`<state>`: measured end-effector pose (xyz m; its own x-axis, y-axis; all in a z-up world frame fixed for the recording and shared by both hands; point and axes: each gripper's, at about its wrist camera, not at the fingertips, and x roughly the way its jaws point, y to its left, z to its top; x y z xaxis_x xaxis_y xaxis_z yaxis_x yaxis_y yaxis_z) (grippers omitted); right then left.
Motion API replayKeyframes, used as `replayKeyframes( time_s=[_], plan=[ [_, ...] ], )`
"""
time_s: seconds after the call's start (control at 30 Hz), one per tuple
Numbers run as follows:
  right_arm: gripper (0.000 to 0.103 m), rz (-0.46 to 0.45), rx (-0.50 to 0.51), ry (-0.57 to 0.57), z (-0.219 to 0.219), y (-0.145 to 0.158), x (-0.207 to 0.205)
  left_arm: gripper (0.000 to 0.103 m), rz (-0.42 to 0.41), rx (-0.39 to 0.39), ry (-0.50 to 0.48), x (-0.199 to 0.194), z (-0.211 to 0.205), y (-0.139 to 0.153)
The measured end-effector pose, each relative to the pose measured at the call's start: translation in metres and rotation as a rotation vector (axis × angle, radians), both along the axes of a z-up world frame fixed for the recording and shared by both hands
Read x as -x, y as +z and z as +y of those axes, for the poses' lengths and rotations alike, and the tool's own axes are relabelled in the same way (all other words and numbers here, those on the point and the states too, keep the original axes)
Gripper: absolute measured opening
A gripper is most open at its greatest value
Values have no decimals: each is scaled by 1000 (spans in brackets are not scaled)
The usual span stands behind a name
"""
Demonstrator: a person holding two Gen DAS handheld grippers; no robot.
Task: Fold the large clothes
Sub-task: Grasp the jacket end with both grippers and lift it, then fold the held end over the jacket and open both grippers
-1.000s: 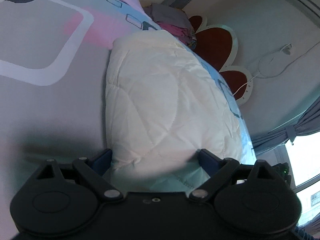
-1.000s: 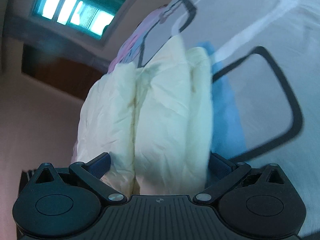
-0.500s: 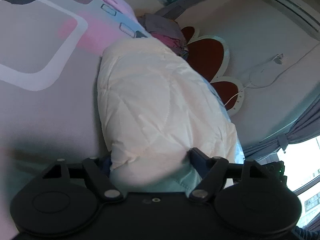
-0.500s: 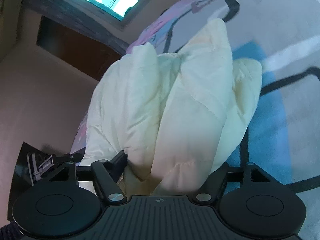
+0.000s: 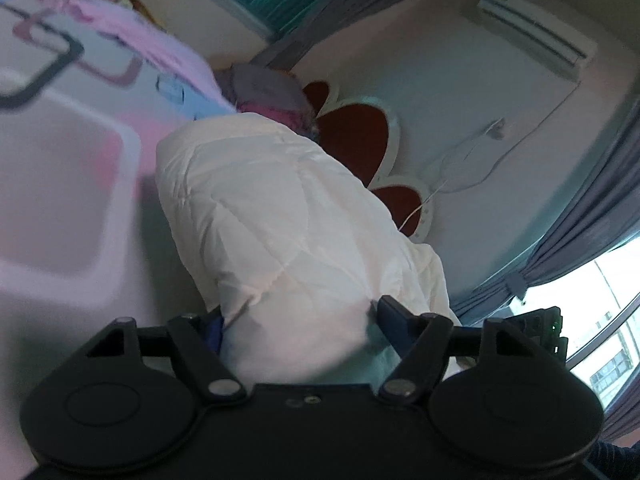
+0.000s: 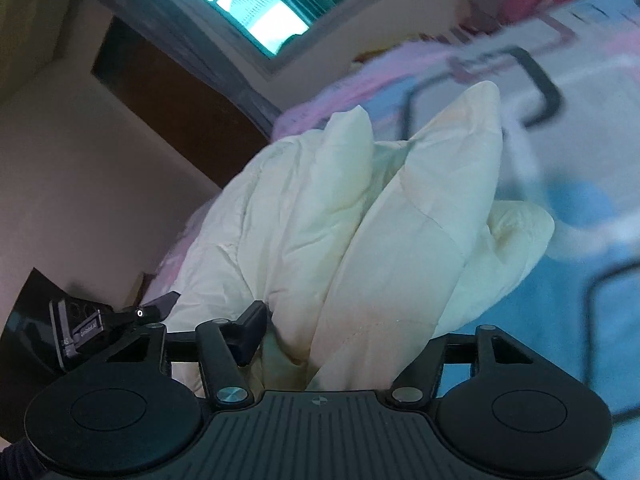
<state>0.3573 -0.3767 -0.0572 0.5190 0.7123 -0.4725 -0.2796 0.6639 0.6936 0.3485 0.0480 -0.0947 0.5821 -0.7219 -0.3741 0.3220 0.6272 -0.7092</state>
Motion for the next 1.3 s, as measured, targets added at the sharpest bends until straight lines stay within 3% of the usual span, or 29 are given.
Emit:
replayKeyframes(
  time_s=[0.13,0.33,0.5,0.63,0.8,0.87,0.93,1.0,1.13,1.17,1.23,1.3],
  plan=[
    [60,-34,10,34,62,17,-19,72,-33,6,31,-5,49,10],
    [60,-36,3,96,157,9,-49,72,-39,-11,103,-4,133,12],
    [60,-4,-1,138,228,-14,-71,72,-6,-16,158,-6,188,0],
    [60,85,46,159,267,-52,-79,73,74,-79,194,-6,217,-30],
    [60,135,24,119,265,-77,-80,74,85,-93,207,3,223,-42],
    [61,142,31,117,266,-75,-82,81,80,-127,210,1,219,-38],
    [73,142,63,95,263,-70,-80,85,84,-164,228,-1,223,-34],
    [75,108,108,59,256,-57,-73,85,68,-199,244,7,227,-25],
    [75,-5,146,-45,232,-20,-48,67,-5,-220,282,37,244,-1],
    [74,-44,158,-56,232,-9,-46,67,-30,-226,285,39,246,8],
    [44,-109,176,-50,241,10,-52,63,-86,-251,270,31,242,24],
    [37,-160,228,-32,257,25,-64,62,-128,-287,251,11,230,36]
  ],
)
